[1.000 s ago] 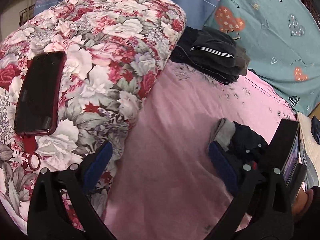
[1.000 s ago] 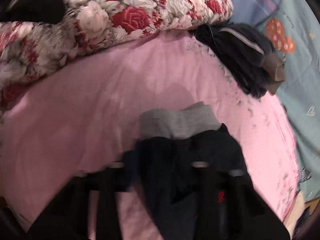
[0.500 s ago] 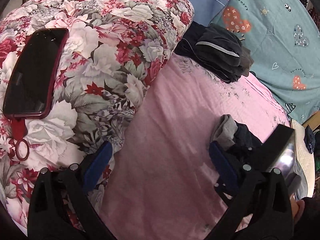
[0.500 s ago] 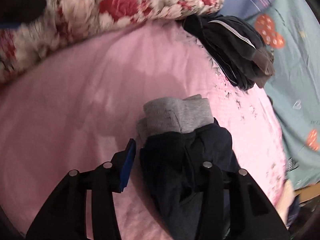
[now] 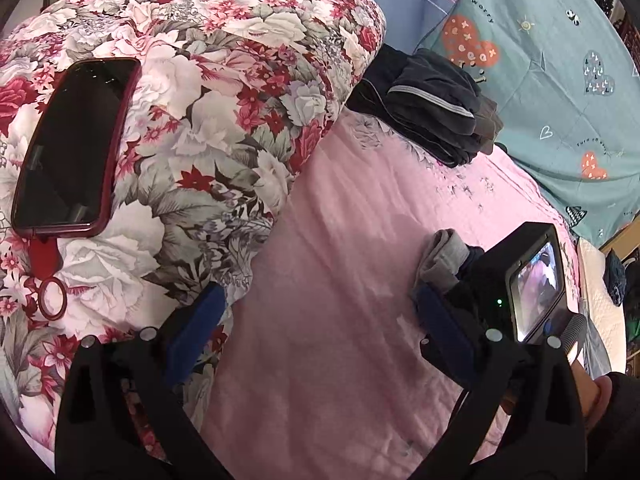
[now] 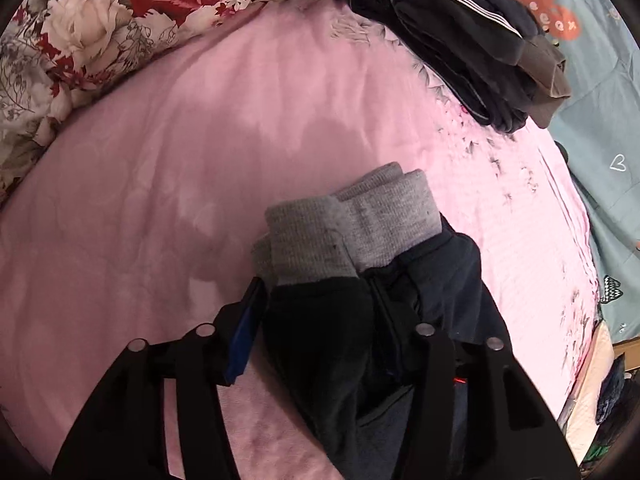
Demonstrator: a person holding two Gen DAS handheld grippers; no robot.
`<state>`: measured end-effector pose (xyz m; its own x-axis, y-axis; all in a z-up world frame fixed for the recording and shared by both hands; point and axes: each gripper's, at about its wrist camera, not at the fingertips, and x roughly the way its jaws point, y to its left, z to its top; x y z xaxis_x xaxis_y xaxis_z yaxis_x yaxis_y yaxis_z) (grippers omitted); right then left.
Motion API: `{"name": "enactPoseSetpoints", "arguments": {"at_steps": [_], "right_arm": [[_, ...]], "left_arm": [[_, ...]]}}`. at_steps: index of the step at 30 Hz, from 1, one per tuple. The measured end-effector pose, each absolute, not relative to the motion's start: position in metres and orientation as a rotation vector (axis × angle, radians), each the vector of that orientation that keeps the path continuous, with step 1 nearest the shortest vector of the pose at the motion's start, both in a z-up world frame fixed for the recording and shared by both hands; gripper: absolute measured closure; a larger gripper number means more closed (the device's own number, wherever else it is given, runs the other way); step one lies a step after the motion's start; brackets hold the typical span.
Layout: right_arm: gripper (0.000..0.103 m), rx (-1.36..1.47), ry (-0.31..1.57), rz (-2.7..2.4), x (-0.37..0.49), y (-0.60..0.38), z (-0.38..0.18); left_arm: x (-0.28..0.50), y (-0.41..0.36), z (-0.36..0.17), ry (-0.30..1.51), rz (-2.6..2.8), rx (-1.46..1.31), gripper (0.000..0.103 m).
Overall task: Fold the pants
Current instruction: 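Grasp the grey cuffs with the right tool and lift them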
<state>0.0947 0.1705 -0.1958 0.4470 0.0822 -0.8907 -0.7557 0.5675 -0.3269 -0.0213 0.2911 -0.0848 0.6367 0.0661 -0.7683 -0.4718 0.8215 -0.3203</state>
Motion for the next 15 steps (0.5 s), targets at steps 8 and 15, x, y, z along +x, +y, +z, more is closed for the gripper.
{"name": "enactPoseSetpoints", "arguments": {"at_steps": [8,15], "right_arm": [[0.081,-0.753,0.968,0.601,0.091,0.164,-0.183],[0.086,-0.645,0.95,0.615,0.088,0.15,-0.167]], "left_arm": [[-0.024,0.282,-0.077,0.842,0.329,-0.519,0.004],[-0.02,0.272,-0.067,0.847,0.335,-0.473,0.004]]}}
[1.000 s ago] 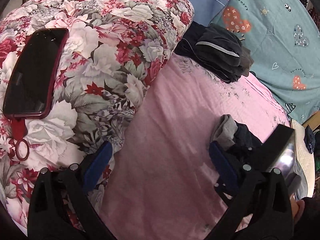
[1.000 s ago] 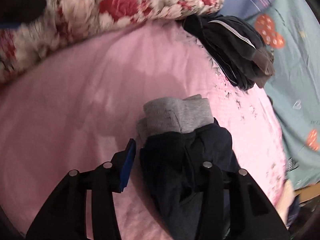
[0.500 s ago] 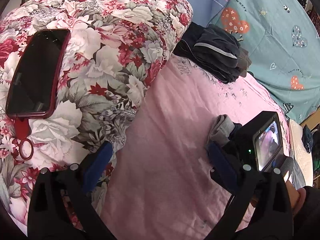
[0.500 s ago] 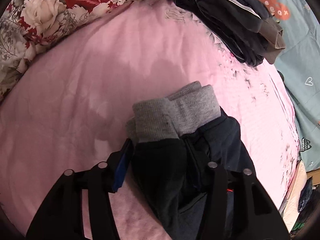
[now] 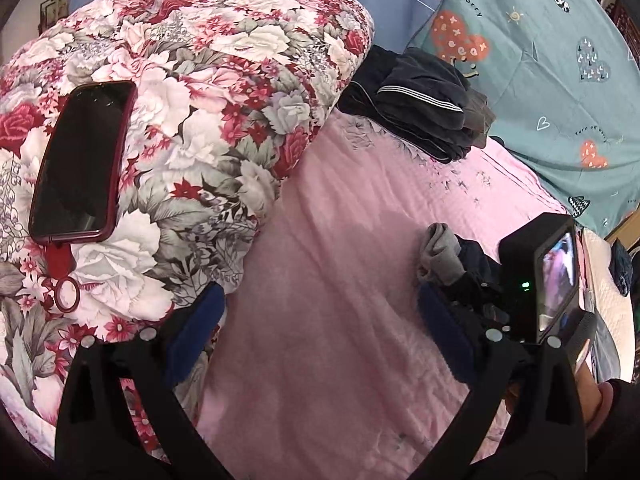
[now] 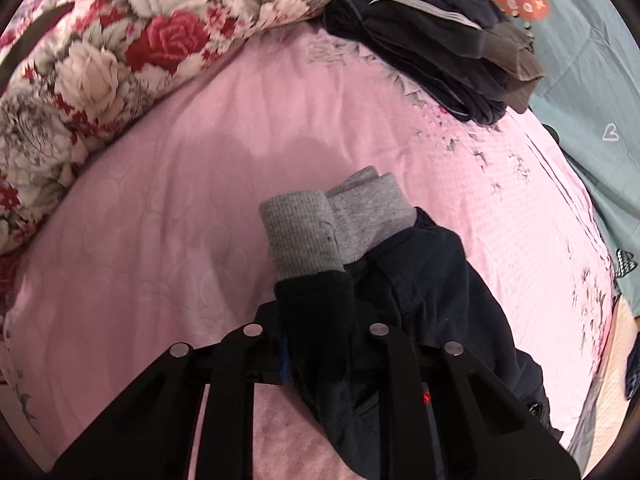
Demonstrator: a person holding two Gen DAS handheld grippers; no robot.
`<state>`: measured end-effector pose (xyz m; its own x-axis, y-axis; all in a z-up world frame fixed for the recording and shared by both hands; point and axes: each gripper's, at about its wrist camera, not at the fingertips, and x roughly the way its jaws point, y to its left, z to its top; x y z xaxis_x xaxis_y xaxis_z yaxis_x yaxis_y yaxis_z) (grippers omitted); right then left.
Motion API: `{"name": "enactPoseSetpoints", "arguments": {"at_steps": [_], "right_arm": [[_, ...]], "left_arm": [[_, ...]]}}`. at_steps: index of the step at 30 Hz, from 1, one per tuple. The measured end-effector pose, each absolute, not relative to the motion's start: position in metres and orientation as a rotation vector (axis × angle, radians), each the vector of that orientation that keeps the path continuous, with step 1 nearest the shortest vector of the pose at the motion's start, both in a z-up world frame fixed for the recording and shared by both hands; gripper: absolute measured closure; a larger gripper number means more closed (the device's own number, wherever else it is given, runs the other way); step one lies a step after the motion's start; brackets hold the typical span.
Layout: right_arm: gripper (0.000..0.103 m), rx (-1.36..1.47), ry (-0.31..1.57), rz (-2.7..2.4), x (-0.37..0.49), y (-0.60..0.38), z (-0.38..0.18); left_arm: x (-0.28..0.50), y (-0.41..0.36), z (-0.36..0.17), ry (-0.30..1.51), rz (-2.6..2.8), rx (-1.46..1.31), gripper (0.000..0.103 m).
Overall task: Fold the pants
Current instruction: 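Grasp the grey cuffs with the right tool and lift them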
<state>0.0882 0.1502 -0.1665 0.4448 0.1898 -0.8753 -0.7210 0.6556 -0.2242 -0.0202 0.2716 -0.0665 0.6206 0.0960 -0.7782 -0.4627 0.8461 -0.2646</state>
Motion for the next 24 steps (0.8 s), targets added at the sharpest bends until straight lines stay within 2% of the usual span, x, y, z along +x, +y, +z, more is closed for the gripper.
{"name": "enactPoseSetpoints", "arguments": {"at_steps": [4,13,19,24], "right_arm": [[0.087,-0.475,0.959,0.647,0.097,0.129,-0.145],[0.087,0.05,0.884,0.667,0.105,0.014,-0.073],[0.088,0.343,0.788,0.591,0.092,-0.092,-0.039],[0.088,0.545,0.742,0.4,0.074,-0.194,-0.053]], "left_arm": [[-0.018,0.266,-0.063,0.838,0.354,-0.447,0.004],[0.016,0.223,-0.066,0.884,0.266,-0.399,0.004],[0.057,0.153,-0.05,0.881,0.104,-0.296,0.004],[0.086,0.07,-0.042,0.891,-0.069,-0.151,0.004]]}}
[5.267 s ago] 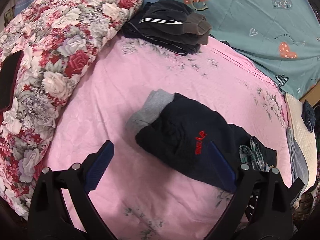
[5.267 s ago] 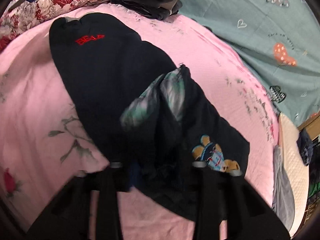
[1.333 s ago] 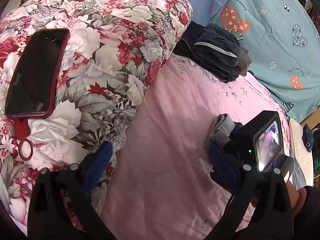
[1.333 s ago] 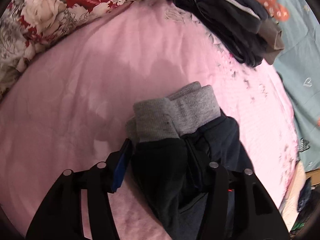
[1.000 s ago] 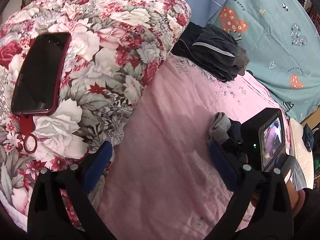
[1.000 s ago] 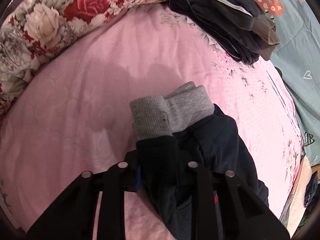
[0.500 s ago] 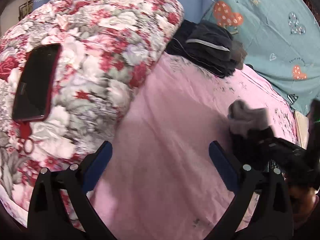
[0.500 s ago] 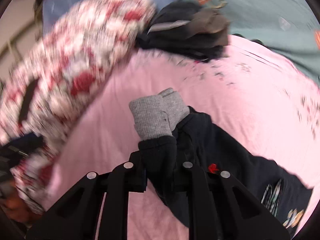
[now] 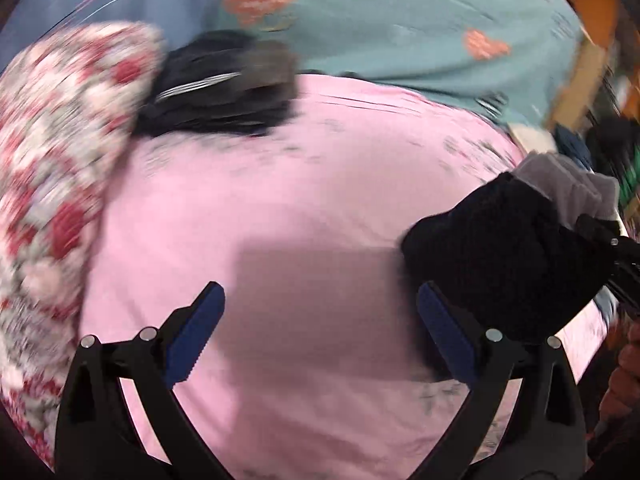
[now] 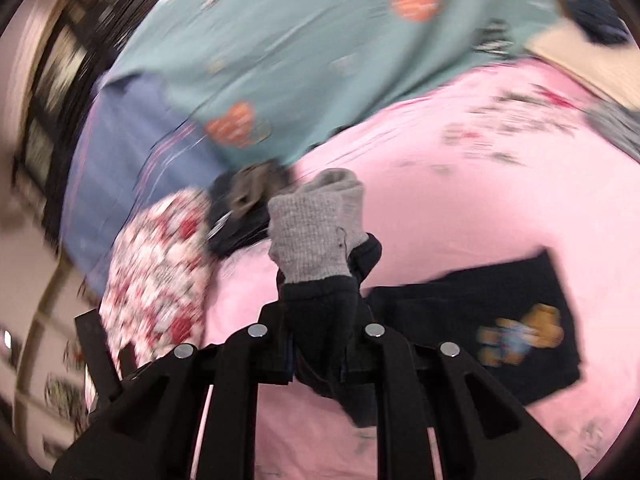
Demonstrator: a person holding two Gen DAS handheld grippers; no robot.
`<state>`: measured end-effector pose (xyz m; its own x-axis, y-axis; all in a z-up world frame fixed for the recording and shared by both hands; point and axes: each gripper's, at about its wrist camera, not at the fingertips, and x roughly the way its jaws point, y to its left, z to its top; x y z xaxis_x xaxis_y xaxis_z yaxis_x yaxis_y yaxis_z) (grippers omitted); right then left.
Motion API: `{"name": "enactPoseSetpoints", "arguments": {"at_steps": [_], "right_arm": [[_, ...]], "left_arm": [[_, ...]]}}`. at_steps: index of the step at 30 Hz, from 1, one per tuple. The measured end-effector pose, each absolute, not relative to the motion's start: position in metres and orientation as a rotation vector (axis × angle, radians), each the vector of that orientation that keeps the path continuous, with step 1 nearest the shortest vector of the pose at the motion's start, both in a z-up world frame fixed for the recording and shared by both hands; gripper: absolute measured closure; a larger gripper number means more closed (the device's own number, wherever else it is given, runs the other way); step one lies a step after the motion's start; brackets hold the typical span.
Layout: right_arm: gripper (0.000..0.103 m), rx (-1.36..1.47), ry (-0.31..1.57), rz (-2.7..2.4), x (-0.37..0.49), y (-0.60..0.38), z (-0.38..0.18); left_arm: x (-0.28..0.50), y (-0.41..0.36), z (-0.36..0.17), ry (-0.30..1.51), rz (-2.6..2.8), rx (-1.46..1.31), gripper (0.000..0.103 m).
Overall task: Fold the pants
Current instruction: 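Grasp the grey cuffs with the right tool and lift them, then fold the grey cuffs over onto the bear-print section with the right tool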
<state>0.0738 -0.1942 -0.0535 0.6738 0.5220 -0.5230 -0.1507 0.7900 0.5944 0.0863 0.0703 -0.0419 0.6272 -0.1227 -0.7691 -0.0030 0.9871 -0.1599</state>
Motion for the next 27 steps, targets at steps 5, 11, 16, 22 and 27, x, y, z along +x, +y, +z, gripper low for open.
{"name": "enactPoseSetpoints", "arguments": {"at_steps": [5,11,16,22,27], "right_arm": [[0.088,0.724,0.781,0.281,0.067,-0.265,-0.094],[0.088,0.913,0.802,0.309,0.067,-0.3,-0.124],[0.087,0.85,0.795,0.405,0.077,-0.289,-0.108],[0.087,0.656,0.814,0.664,0.11,-0.185,-0.078],[0.086,0.42,0.94,0.815,0.138,-0.05,-0.104]], "left_arm": [[0.097,-0.007,-0.032,0.832,-0.315,-0.117,0.006],[0.088,-0.116,-0.044,0.805,-0.601,0.162,0.035],[0.073,-0.103,-0.045,0.817,-0.504,0.205,0.021],[0.084,0.062,-0.033,0.927,-0.16,-0.15,0.013],[0.068,0.194,-0.054,0.969,0.066,-0.472,0.011]]}}
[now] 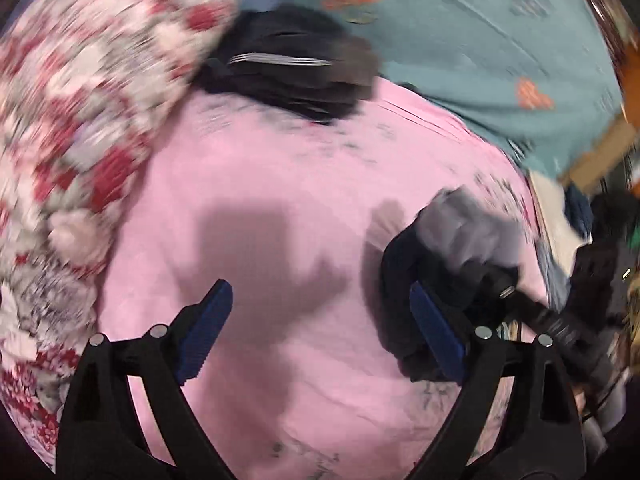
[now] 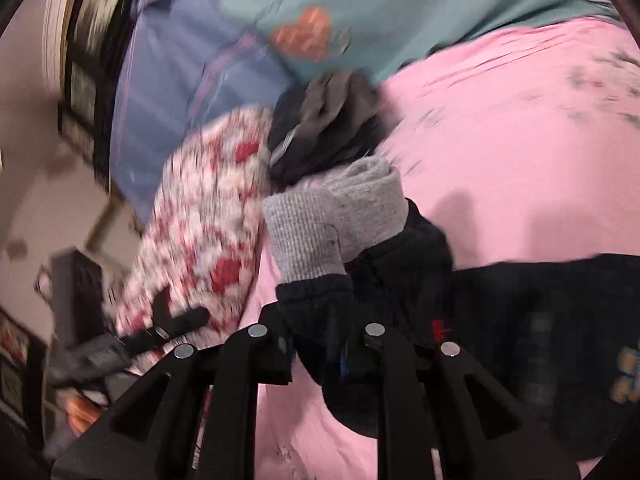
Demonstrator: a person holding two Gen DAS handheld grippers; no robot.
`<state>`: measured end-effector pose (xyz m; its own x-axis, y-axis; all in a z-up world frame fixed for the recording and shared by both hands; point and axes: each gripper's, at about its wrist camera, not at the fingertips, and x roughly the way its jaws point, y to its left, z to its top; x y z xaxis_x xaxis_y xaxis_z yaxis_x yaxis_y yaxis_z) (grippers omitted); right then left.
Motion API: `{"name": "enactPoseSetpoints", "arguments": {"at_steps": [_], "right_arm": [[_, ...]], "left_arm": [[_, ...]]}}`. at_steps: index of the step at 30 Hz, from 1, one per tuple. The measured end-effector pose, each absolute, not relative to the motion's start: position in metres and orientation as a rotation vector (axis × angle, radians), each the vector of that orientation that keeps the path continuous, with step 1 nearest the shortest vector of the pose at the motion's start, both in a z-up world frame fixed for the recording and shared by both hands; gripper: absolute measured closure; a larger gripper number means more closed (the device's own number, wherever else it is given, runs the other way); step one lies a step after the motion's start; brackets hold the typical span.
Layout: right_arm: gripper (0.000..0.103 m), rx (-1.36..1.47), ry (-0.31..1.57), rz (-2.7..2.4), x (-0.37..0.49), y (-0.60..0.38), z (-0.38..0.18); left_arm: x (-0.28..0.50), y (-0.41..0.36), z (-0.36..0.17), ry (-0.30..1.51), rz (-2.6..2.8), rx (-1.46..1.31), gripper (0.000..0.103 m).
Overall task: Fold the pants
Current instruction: 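Fold the grey cuffs over onto the bear-print section with the right tool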
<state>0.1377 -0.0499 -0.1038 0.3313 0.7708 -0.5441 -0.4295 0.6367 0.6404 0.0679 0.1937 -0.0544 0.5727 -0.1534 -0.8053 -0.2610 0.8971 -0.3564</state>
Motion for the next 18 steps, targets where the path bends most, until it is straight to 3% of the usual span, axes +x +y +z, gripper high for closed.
{"name": "enactPoseSetpoints", "arguments": {"at_steps": [4,8,15,18], "right_arm": [[0.075,0.21,1.11,0.816,0.131,0.03,-0.139],[0.056,0.234,1.043,0.796,0.105,-0.004,-0.118],[0.054,0.303,1.032,0.58,0.09,-0.097,-0.102],[0.054,0.307,1.02,0.519,0.081,-0.117,-0.097]], "left_arm": [[0.061,0.241,-0.085,1.013,0.116,-0.586,0.011],[0.069,0.252,-0.117,1.068,0.026,-0.639,0.009],[0.132,0.21,-0.188,1.254,-0.305,-0.763,0.009],[0.139,0.195,-0.187,1.228,-0.336,-0.7,0.012]]}}
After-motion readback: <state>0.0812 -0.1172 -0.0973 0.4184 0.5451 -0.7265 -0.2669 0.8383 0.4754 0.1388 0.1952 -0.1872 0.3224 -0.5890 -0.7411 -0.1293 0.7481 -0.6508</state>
